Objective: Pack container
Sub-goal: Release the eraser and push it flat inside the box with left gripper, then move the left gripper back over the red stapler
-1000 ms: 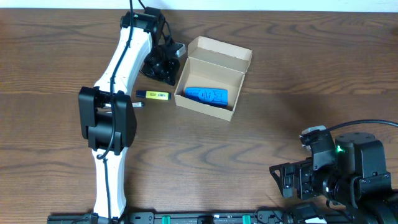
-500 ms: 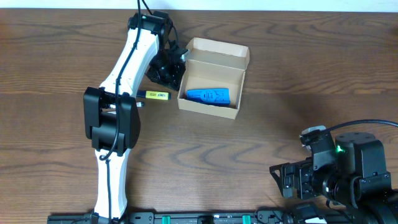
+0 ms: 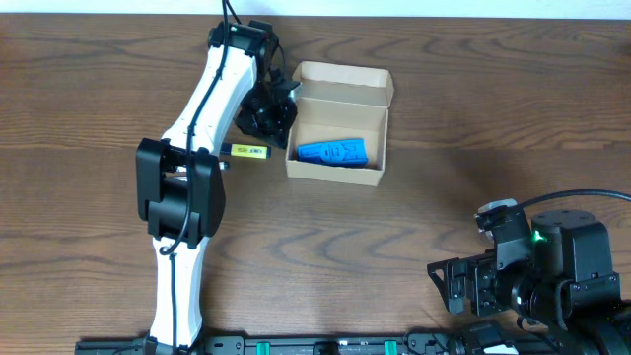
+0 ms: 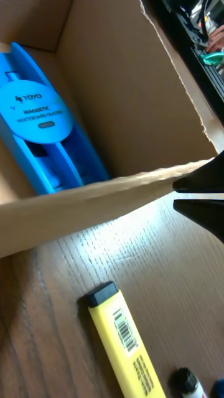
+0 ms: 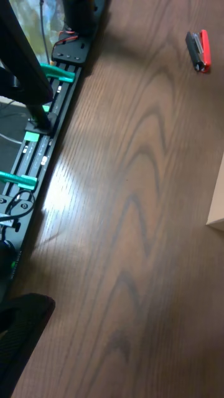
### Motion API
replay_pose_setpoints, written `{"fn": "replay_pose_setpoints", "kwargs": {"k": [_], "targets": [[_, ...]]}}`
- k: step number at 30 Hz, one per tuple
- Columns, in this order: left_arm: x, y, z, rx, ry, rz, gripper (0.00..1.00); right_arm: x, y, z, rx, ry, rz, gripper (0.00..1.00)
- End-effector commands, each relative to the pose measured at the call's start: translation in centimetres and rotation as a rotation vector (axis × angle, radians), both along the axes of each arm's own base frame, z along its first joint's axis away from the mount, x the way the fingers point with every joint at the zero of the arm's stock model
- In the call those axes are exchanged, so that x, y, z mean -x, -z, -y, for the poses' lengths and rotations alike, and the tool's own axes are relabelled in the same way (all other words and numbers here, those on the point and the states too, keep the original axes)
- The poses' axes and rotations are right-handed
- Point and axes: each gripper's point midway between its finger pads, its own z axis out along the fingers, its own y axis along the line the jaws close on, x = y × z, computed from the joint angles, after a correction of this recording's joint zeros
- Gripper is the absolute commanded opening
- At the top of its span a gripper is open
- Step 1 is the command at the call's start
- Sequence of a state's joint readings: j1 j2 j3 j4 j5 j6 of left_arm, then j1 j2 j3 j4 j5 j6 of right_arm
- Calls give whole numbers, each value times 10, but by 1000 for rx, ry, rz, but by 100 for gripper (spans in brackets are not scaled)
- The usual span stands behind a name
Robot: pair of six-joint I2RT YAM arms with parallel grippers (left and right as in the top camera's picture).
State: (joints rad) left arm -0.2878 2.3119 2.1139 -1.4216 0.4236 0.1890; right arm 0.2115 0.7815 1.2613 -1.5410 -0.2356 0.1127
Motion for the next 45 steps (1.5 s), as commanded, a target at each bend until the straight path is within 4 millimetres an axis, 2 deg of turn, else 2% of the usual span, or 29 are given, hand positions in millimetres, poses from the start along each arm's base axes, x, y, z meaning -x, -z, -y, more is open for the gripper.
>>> {"fn": "replay_pose_setpoints", "kwargs": {"k": [1, 8, 12, 15, 19, 23, 28, 32, 34, 36, 40, 42, 45], "targets": [[4, -4, 4, 5, -27, -19, 6, -1, -3, 0, 0, -5, 13, 99], [5, -3, 1, -15, -37, -23, 6, -1, -3, 0, 0, -5, 13, 99], [-1, -15, -21, -111, -55, 40, 6, -1, -3, 0, 0, -5, 13, 99], [-6, -43, -44, -188, -67, 143, 6, -1, -3, 0, 1, -5, 13, 99], [-10, -92, -76, -260, -179, 283, 6, -1, -3, 0, 1, -5, 13, 99], [-6, -135, -103, -230, -301, 369, 6, -1, -3, 0, 0, -5, 13, 99], [22, -178, -138, -214, -381, 417, 6, -1, -3, 0, 1, -5, 13, 99], [42, -199, -152, -203, -427, 480, 6, -1, -3, 0, 0, -5, 13, 99], [52, -200, -155, -203, -438, 509, 6, -1, -3, 0, 1, -5, 13, 99], [63, -192, -159, -204, -449, 527, 6, -1, -3, 0, 1, -5, 13, 99], [76, -157, -167, -207, -506, 514, 6, -1, -3, 0, 1, -5, 13, 99], [76, -138, -171, -211, -545, 497, 6, -1, -3, 0, 1, -5, 13, 99], [66, -116, -176, -210, -576, 506, 6, -1, -3, 0, 1, -5, 13, 99]]}}
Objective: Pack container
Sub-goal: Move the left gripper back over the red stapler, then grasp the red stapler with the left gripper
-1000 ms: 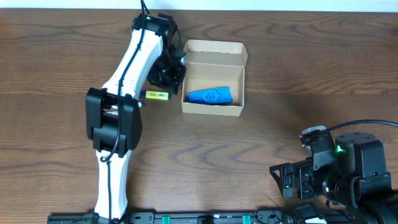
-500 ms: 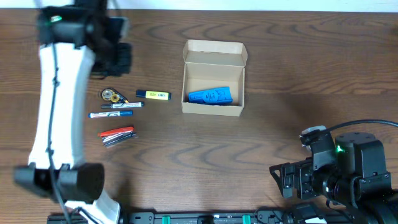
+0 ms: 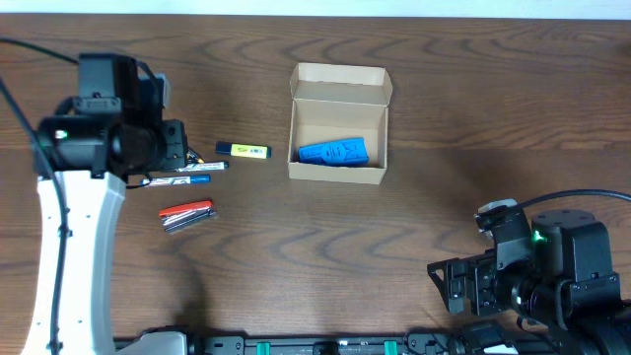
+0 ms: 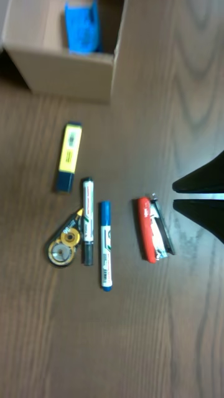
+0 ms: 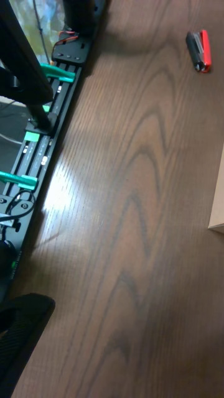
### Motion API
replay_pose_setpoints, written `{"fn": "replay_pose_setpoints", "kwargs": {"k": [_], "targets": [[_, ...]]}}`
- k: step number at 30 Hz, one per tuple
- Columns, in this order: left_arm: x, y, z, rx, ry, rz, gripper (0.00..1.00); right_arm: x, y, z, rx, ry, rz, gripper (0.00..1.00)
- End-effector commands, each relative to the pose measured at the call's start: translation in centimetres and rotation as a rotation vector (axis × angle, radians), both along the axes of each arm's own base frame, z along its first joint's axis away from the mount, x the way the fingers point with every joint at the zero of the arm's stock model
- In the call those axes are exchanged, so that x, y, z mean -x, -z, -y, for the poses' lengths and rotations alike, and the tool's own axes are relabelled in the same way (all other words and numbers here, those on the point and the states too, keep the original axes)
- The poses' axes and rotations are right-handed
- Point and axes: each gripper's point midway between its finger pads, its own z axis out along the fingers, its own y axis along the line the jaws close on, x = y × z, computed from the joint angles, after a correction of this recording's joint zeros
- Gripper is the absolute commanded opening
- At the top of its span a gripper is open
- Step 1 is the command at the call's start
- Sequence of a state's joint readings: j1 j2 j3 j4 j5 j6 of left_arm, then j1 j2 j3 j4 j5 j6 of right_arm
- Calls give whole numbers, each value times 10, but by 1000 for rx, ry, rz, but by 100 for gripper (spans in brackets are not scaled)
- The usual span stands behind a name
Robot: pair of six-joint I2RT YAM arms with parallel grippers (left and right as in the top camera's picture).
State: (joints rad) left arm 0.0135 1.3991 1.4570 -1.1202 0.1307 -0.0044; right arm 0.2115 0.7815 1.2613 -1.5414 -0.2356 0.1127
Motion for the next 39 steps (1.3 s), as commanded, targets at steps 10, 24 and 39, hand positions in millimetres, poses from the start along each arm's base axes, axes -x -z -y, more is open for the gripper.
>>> {"fn": "replay_pose_setpoints", "kwargs": {"k": [10, 24, 39], "targets": [[-23, 61, -9, 24, -100, -38, 7, -1, -4, 0, 0, -5, 14, 99], [17, 130, -11, -44, 54, -244, 6, -1, -4, 0, 0, -5, 13, 99], [45, 154, -34, 37, -734, -322, 95, -1, -4, 0, 0, -5, 14, 99]]}}
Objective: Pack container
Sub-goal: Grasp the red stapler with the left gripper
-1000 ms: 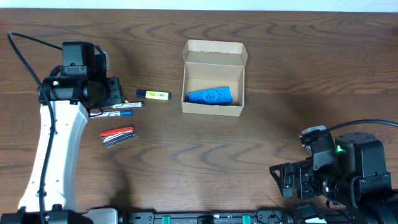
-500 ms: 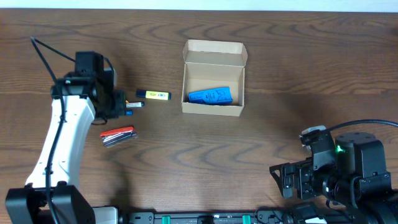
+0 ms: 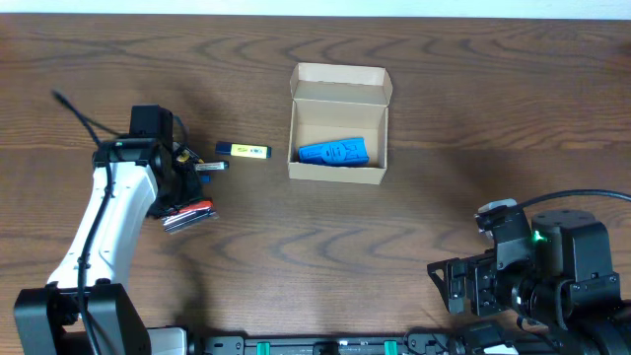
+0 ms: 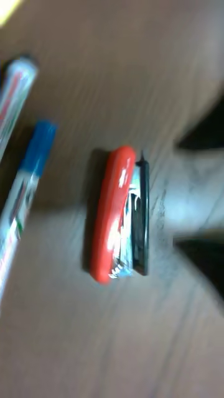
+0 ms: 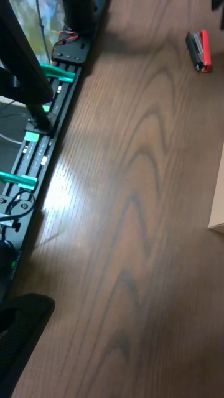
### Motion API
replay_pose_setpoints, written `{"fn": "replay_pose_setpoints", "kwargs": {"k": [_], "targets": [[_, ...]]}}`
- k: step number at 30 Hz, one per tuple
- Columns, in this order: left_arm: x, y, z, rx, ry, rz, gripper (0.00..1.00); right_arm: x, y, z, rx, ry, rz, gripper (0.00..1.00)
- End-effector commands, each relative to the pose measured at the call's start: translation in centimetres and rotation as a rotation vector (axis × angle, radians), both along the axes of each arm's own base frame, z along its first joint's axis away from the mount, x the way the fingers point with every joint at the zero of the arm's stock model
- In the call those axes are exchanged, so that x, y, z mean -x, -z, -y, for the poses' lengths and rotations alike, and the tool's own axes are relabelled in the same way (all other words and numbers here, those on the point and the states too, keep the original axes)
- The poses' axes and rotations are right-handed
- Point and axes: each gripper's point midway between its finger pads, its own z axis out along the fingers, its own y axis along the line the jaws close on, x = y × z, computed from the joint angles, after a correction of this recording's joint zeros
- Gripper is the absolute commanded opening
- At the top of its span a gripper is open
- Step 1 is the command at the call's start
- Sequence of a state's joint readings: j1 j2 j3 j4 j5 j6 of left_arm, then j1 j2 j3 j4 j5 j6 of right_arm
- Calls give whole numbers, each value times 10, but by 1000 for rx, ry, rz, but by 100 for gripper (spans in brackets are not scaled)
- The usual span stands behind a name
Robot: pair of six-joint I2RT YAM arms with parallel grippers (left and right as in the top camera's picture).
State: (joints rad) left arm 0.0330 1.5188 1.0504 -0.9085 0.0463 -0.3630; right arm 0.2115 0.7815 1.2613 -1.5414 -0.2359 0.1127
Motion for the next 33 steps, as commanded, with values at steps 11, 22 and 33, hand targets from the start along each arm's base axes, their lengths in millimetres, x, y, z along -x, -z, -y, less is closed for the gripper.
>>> {"fn": "replay_pose_setpoints", "kwargs": {"k": [11, 22, 33], "targets": [[21, 27, -19, -29, -880, -1, 95, -1, -4, 0, 1, -5, 13, 99], [0, 52, -13, 97, -1122, 113, 95, -1, -4, 0, 1, -5, 14, 99], [-3, 79, 1, 123, -1117, 48, 95, -1, -4, 0, 1, -5, 13, 99]]}}
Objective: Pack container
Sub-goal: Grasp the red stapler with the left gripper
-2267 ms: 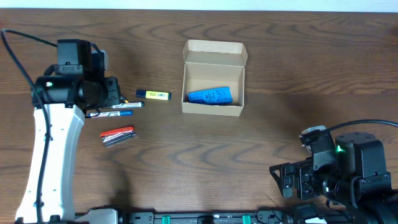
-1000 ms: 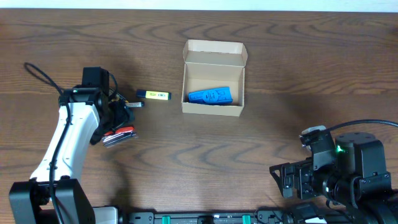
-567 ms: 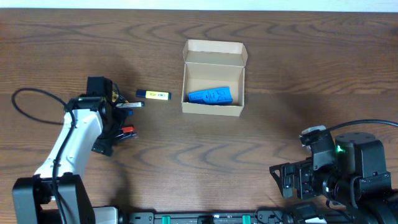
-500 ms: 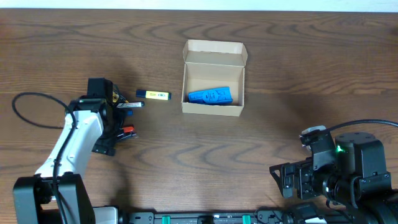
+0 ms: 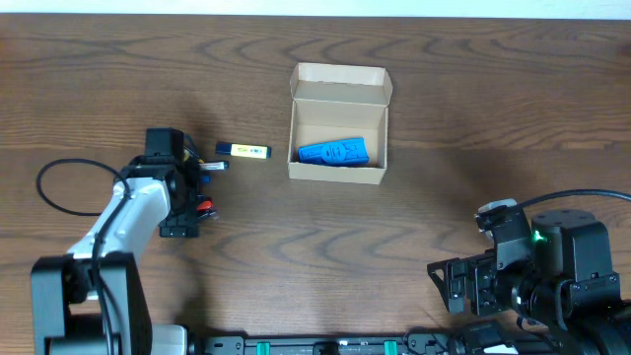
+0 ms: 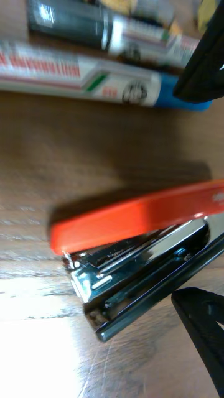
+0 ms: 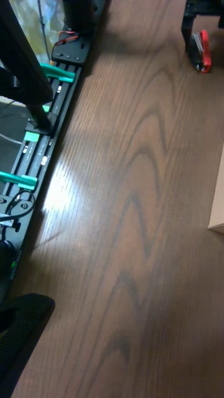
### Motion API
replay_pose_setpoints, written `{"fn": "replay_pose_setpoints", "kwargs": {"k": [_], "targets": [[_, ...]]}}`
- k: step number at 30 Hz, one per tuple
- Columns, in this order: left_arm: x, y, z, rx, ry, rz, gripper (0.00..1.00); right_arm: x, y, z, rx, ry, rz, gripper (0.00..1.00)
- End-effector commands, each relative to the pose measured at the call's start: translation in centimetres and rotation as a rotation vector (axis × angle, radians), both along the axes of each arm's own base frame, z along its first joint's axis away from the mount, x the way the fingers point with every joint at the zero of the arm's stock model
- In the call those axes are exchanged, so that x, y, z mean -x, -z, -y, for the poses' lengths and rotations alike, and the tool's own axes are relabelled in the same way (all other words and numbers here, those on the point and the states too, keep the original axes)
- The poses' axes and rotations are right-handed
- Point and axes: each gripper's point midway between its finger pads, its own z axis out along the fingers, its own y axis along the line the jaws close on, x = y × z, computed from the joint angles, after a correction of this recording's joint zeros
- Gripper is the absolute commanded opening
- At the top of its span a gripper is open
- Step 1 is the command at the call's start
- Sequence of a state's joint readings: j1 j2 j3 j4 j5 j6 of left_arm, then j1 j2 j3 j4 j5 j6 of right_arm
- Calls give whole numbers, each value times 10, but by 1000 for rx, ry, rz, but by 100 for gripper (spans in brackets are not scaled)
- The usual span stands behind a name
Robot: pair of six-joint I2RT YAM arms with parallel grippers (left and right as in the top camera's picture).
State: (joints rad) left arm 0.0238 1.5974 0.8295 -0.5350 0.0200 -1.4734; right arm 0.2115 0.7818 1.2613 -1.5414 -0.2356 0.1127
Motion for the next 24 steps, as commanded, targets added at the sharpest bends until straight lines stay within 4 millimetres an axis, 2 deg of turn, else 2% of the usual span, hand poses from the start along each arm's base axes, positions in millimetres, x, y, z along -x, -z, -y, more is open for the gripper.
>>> {"fn": "replay_pose_setpoints", "kwargs": {"k": [1, 3, 4, 5, 11, 13, 17, 19, 24], "targets": [[9, 14, 4, 17, -24, -54, 95, -1, -4, 0, 0, -5, 14, 99], [10, 18, 4, 17, -23, -65, 96, -1, -4, 0, 0, -5, 14, 99], [11, 19, 4, 17, -24, -72, 100, -1, -4, 0, 0, -5, 14, 99], [11, 21, 4, 17, -24, -77, 88, -1, -4, 0, 0, -5, 14, 99], [12, 23, 4, 16, -23, -86, 38, -1, -4, 0, 0, -5, 14, 99], [12, 23, 4, 16, -23, -86, 26, -1, -4, 0, 1, -5, 14, 99], [14, 23, 4, 16, -19, -94, 10, -1, -4, 0, 0, -5, 14, 99], [15, 23, 5, 19, -5, -99, 6, -1, -4, 0, 0, -5, 14, 99], [16, 21, 17, 78, 88, -96, 6, -1, -4, 0, 0, -5, 14, 99]]}}
